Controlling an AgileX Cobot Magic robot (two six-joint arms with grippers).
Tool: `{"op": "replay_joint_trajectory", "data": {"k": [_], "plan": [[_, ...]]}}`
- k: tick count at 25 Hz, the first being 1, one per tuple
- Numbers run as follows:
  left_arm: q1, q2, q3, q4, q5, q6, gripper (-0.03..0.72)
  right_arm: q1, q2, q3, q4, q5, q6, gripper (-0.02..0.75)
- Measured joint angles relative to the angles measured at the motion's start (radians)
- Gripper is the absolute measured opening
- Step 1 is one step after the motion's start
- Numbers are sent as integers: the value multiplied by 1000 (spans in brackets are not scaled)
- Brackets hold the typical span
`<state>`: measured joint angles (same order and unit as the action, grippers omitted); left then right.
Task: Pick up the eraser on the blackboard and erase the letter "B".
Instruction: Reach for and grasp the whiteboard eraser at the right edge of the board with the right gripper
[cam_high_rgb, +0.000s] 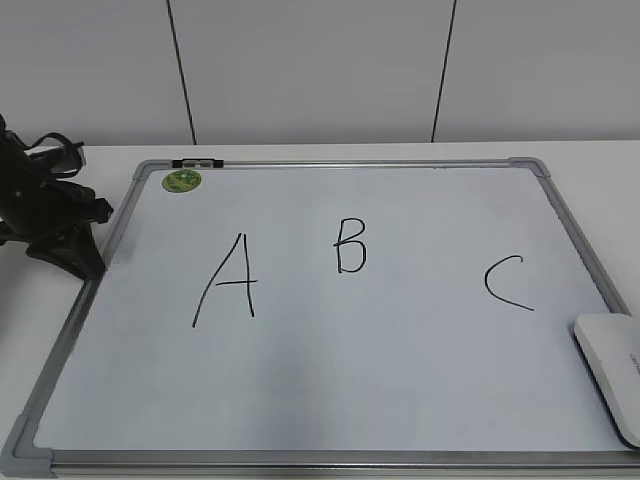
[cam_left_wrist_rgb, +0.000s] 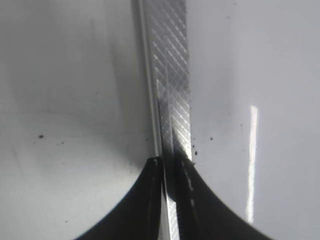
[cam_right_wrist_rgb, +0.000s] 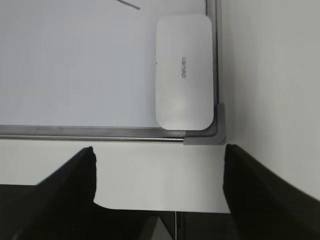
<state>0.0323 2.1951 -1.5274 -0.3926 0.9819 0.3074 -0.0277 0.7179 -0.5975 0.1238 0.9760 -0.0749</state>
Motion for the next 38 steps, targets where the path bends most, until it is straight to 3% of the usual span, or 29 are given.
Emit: {"op": "replay_joint_trajectory", "data": {"k": [15,29,38], "plan": [[0,0,0,0,2,0,35,0,495,-75,-12,-160,-26,587],[0,0,0,0,2,0,35,0,733,-104,-30,-323,-105,588],[0,0,0,0,2,0,35,0,875,-175,-45,-349,-109,588]]}}
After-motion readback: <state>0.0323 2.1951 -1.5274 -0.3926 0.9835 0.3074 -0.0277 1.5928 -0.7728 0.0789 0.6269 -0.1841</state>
